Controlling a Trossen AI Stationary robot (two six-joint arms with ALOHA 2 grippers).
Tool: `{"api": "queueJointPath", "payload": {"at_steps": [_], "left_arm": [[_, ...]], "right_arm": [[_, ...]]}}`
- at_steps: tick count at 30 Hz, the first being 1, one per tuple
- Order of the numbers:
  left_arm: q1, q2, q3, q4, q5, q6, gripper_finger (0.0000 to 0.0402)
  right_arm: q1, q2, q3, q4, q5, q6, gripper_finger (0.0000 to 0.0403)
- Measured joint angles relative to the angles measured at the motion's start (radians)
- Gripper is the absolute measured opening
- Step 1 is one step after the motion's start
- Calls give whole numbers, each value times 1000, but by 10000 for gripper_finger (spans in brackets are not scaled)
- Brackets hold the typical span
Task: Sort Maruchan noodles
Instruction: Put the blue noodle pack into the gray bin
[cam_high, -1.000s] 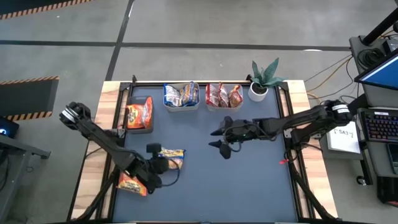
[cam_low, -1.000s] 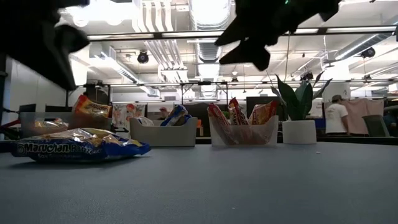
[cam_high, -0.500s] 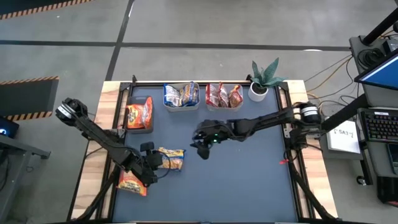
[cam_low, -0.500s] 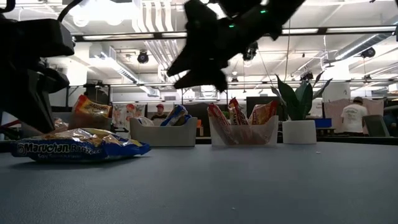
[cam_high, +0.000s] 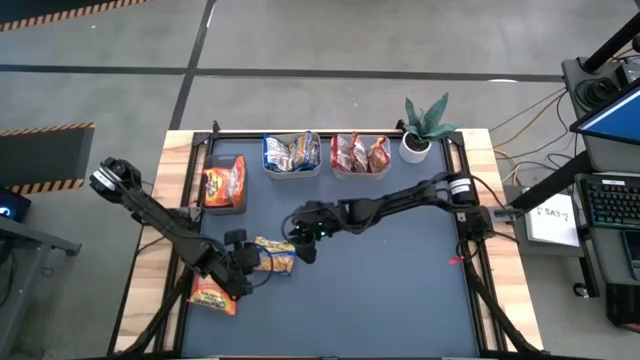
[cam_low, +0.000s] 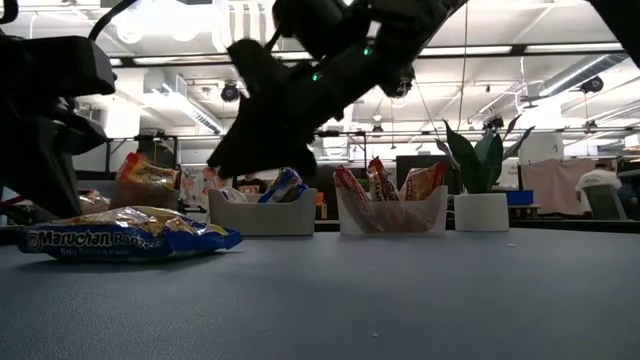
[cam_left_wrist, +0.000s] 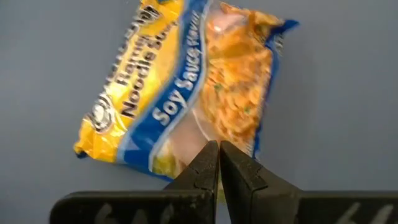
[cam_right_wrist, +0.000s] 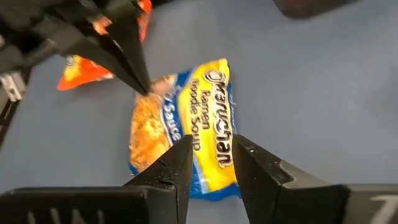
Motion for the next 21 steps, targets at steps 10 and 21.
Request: {"api": "queueJointPath", "payload": {"at_steps": [10,21], "left_arm": [[-20,0,-31,-7,8,-74,0],[-20,0,-110,142,-48,-98,0]], "right_arm": [[0,26,5,-12,2,85,121],[0,-27,5,-161,-46,216,253]]}}
